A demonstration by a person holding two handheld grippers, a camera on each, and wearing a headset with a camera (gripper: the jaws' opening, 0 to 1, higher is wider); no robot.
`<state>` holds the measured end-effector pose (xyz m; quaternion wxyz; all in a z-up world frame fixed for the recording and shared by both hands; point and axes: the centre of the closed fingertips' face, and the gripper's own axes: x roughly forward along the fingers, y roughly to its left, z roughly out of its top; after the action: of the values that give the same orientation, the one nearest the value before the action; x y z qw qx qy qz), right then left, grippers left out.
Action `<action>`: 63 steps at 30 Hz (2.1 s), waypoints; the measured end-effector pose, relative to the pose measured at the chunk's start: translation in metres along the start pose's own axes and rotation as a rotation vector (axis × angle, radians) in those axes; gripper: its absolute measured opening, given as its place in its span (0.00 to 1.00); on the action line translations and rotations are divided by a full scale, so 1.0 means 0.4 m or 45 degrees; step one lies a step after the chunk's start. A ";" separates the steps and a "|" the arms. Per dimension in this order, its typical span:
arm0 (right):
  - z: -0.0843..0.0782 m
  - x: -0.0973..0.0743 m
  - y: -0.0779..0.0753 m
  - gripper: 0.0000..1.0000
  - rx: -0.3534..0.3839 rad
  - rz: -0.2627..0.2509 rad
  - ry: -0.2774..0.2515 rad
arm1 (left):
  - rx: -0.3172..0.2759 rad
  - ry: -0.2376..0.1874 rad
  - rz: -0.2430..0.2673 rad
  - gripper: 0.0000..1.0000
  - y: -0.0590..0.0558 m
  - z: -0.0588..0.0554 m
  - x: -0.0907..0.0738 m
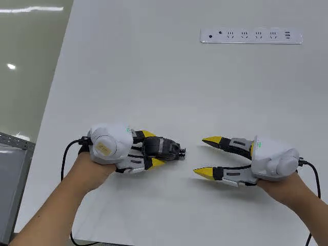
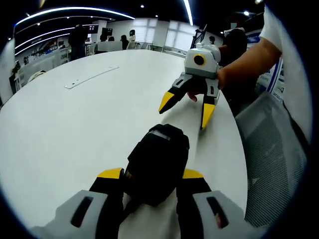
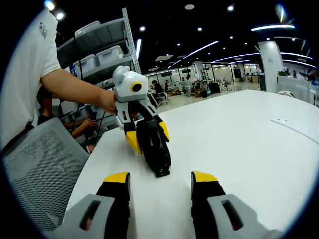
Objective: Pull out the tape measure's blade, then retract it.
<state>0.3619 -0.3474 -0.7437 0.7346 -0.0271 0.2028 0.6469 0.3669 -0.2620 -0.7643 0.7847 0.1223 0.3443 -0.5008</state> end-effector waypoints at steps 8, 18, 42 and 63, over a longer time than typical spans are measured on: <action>0.000 0.001 -0.002 0.49 0.001 -0.002 -0.003 | -0.004 0.000 0.004 0.38 0.000 -0.001 0.002; 0.001 0.007 -0.001 0.49 -0.006 -0.002 -0.008 | -0.003 -0.004 0.009 0.38 0.001 -0.003 0.002; -0.005 0.066 -0.002 0.41 -0.046 0.059 0.009 | -0.008 -0.006 -0.006 0.37 0.004 -0.009 0.006; -0.029 0.111 -0.004 0.28 -0.071 0.096 0.041 | 0.005 0.001 -0.015 0.37 0.004 -0.011 0.006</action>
<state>0.3641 -0.3094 -0.7696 0.7053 -0.0505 0.1973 0.6790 0.3670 -0.2607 -0.7693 0.7813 0.1220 0.3443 -0.5060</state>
